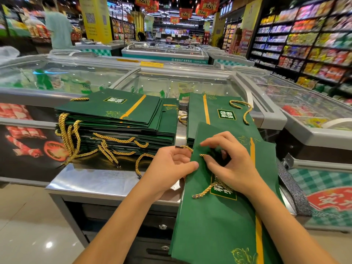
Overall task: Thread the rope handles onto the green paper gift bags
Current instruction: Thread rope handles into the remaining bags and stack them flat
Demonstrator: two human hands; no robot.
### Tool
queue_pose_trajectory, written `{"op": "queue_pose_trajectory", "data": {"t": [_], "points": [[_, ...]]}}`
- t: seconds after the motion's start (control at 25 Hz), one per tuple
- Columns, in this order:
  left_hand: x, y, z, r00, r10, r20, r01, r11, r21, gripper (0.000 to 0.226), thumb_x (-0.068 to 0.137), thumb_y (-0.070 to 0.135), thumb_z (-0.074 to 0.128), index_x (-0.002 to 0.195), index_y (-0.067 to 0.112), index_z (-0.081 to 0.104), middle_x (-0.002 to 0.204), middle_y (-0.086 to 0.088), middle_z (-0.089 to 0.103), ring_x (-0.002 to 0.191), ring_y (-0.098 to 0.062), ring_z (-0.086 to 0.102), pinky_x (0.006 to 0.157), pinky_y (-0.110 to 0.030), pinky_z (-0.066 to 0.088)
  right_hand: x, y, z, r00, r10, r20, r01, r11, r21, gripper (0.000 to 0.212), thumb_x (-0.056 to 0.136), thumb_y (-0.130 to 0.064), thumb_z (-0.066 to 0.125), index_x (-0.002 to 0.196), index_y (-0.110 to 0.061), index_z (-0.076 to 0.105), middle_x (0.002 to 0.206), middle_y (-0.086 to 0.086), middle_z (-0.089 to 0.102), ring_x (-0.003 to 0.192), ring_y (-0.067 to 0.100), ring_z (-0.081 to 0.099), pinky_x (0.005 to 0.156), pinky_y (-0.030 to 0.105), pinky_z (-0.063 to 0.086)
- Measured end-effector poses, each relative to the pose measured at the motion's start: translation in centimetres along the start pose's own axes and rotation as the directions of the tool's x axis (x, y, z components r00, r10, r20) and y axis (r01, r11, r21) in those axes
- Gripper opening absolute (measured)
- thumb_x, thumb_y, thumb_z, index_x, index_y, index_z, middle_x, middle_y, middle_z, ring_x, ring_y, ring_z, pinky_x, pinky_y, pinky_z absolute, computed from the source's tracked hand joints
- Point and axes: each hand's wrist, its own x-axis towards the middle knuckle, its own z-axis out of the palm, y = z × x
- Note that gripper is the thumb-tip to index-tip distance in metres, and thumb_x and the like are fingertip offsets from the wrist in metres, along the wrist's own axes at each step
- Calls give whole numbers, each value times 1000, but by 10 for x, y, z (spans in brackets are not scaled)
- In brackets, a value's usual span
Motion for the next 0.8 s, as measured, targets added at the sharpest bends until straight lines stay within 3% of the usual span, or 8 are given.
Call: {"op": "queue_pose_trajectory", "data": {"t": [0.12, 0.2, 0.32, 0.44, 0.52, 0.68, 0.8], "points": [[-1, 0, -1, 1000, 20, -1, -20, 1000, 17, 33, 69, 15, 86, 98, 12, 70, 79, -5, 65, 77, -19, 65, 66, -29, 55, 6, -7, -6, 976, 88, -198, -70, 993, 99, 23, 87, -2, 75, 104, -17, 71, 95, 0, 63, 81, 18, 61, 69, 24, 46], [-2, 0, -3, 1000, 29, -5, -29, 999, 31, 27, 78, 7, 84, 99, 11, 69, 82, -6, 66, 78, -18, 65, 63, -24, 53, 10, -11, -14, 958, 151, -244, -118, 982, 146, 16, 90, -6, 72, 100, -18, 71, 87, -1, 66, 72, 13, 60, 67, 22, 45], [-4, 2, -3, 998, 36, -42, -35, 999, 32, 23, 81, 4, 80, 99, 10, 67, 84, -10, 67, 76, -17, 66, 61, -21, 52, -2, -16, -27, 978, 183, -105, -178, 983, 52, 6, 88, -23, 78, 88, -25, 72, 76, -5, 65, 66, 10, 56, 63, 22, 43], [-3, 2, -3, 998, 48, -47, -46, 998, 40, 24, 82, 4, 79, 100, 12, 66, 86, -10, 68, 77, -16, 67, 63, -22, 52, -28, -17, -25, 973, 230, 26, -222, 959, -175, 27, 71, -50, 84, 82, -30, 69, 80, -9, 60, 79, 9, 54, 71, 21, 42], [-2, 0, -3, 998, 53, -39, -50, 997, 60, 25, 82, 6, 80, 102, 13, 67, 89, -10, 68, 80, -16, 67, 67, -23, 52, -36, -15, -20, 972, 234, 0, -231, 957, -178, 19, 75, -46, 80, 78, -32, 67, 82, -11, 59, 84, 8, 54, 74, 26, 42], [-4, -2, -3, 998, 64, -26, -63, 998, 30, 26, 83, 6, 79, 105, 12, 67, 96, -18, 71, 86, -20, 70, 70, -26, 53, -41, -6, -20, 952, 287, -107, -282, 958, 62, 10, 94, -26, 66, 86, -23, 62, 72, 0, 62, 66, 19, 57, 61, 39, 48], [-6, -2, -4, 997, 74, -13, -73, 997, 21, 27, 83, 6, 79, 108, 12, 68, 101, -20, 72, 90, -24, 71, 72, -26, 54, -42, -5, -22, 940, 314, -137, -292, 943, 158, 9, 93, -18, 70, 91, -20, 62, 59, -2, 51, 55, 12, 44, 54, 28, 37]]}}
